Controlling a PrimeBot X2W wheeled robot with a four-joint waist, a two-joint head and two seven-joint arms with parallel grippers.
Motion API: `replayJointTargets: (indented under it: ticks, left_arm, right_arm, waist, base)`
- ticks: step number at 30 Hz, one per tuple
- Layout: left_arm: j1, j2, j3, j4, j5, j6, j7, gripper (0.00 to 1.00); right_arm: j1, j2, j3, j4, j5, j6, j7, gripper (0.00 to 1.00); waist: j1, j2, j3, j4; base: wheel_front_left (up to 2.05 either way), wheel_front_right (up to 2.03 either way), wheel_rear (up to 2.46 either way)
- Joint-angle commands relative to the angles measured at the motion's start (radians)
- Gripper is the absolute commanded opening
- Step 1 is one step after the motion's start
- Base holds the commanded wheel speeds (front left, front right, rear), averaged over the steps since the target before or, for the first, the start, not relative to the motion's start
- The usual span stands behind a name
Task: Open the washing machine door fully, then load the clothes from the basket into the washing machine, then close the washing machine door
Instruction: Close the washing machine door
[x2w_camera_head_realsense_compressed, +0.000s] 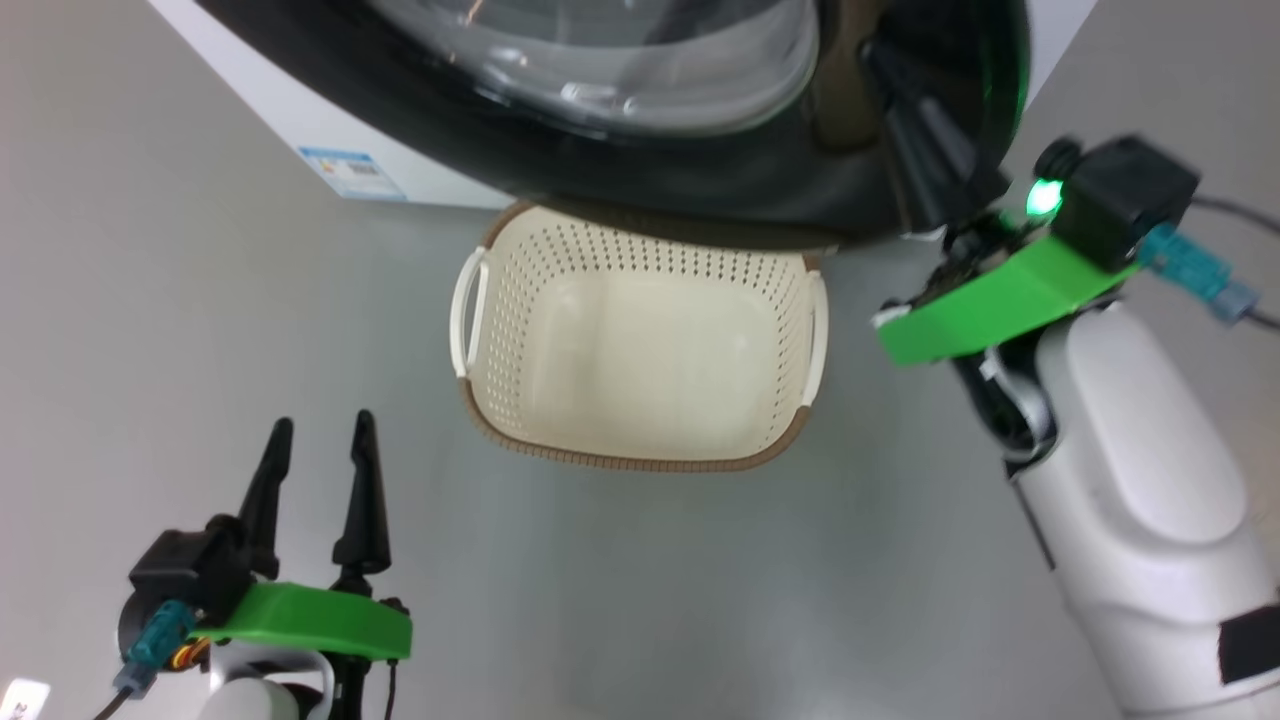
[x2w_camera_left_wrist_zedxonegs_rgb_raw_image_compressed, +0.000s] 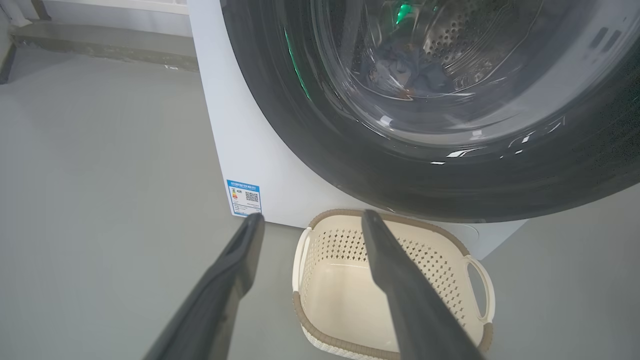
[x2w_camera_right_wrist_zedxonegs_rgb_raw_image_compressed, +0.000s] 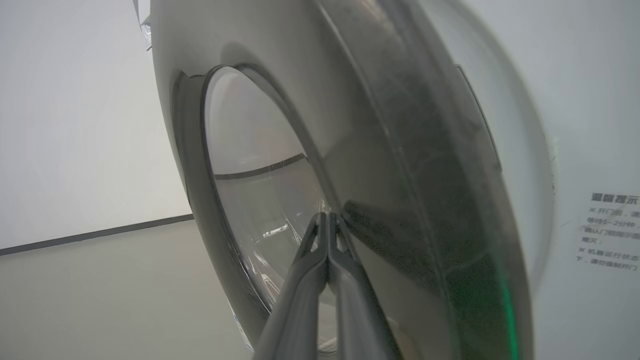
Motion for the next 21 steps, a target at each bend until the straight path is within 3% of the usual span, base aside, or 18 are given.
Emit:
replayJointTargets:
  ticks: [1, 10, 21]
  left_arm:
    - [-0.022, 0.014, 0.024, -0.029, -0.007, -0.005, -0.006, 1.0]
    - [-0.041, 0.014, -0.008, -0.04, -0.037, 0.006, -0.006, 1.0]
    - [-0.041, 0.014, -0.034, -0.023, -0.055, 0.011, -0.006, 1.0]
  right_arm:
    - [-0.03, 0.002, 0.001, -0.016, -0.008, 0.001, -0.005, 0.0]
    - [-0.123, -0.056, -0.042, 0.031, -0.041, 0.001, -0.005, 0.0]
    - [-0.202, -0.138, -0.176, 0.127, -0.099, 0.001, -0.005, 0.0]
  waist:
    - [0.0, 0.0, 0.028, 0.015]
    - [0.0, 0.0, 0.048, 0.051]
    - [0.0, 0.0, 0.024, 0.092]
  base:
    - [0.0, 0.0, 0.0]
    - [0.0, 0.0, 0.0]
    - [0.0, 0.0, 0.0]
